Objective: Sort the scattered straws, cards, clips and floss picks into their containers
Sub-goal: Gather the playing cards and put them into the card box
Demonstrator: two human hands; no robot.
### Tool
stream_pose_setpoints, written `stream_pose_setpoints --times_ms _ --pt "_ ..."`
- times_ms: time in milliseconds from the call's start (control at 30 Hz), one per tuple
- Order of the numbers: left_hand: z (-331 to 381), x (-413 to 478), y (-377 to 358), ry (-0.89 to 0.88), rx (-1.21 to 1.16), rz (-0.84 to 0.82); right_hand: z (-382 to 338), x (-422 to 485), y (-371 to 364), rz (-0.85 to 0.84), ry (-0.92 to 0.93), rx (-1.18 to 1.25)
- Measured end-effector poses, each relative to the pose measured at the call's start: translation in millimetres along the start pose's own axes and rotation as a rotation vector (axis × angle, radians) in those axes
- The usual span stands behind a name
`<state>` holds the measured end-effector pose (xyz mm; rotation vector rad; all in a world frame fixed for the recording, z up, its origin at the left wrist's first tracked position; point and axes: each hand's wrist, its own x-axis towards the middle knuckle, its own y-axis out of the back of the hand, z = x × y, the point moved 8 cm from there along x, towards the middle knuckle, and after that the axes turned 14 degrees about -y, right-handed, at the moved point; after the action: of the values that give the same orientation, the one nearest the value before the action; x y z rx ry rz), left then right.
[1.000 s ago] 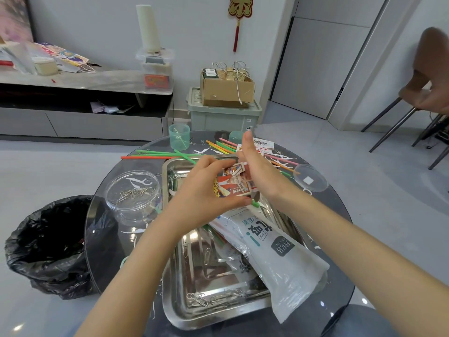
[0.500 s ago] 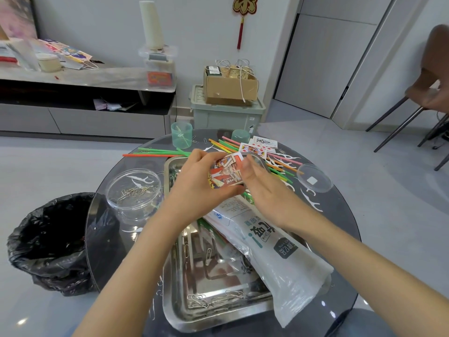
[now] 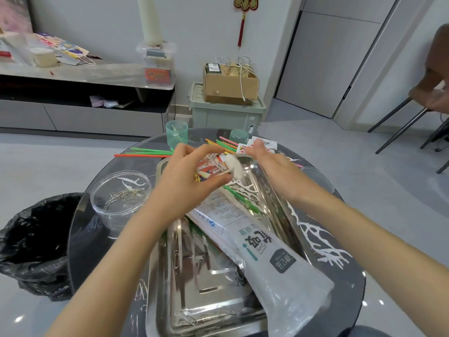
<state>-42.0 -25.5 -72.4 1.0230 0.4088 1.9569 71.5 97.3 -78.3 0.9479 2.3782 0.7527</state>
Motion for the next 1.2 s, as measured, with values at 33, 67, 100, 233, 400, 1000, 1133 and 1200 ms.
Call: stream_pose_setpoints --times_ms 33,67,100,233,400,1000,1133,1200 --pt "-4 3 1 0.023 0.013 -0.006 6 13 14 0.038 -0.026 0.02" --pt "-8 8 1 0.043 0.033 -0.011 12 29 27 0.083 -0.046 0.028" --pt "-13 12 0 0.059 0.052 -0.017 18 46 39 0.131 -0.06 0.012" --pt "-31 18 -8 0.078 0.109 -0.061 38 109 56 0.21 -0.063 -0.139" --pt "-56 18 -4 0.054 0.208 -0.04 53 177 39 0.107 -0.019 -0.332" --pt "-61 26 0 0.04 0.149 0.014 36 188 64 0.218 0.133 -0.008" --pt "-56 26 -2 0.038 0.139 0.012 3 141 48 -0.045 0.167 0.322" --pt "-55 26 -4 0.04 0.137 0.005 -13 119 29 -0.177 0.189 0.359"
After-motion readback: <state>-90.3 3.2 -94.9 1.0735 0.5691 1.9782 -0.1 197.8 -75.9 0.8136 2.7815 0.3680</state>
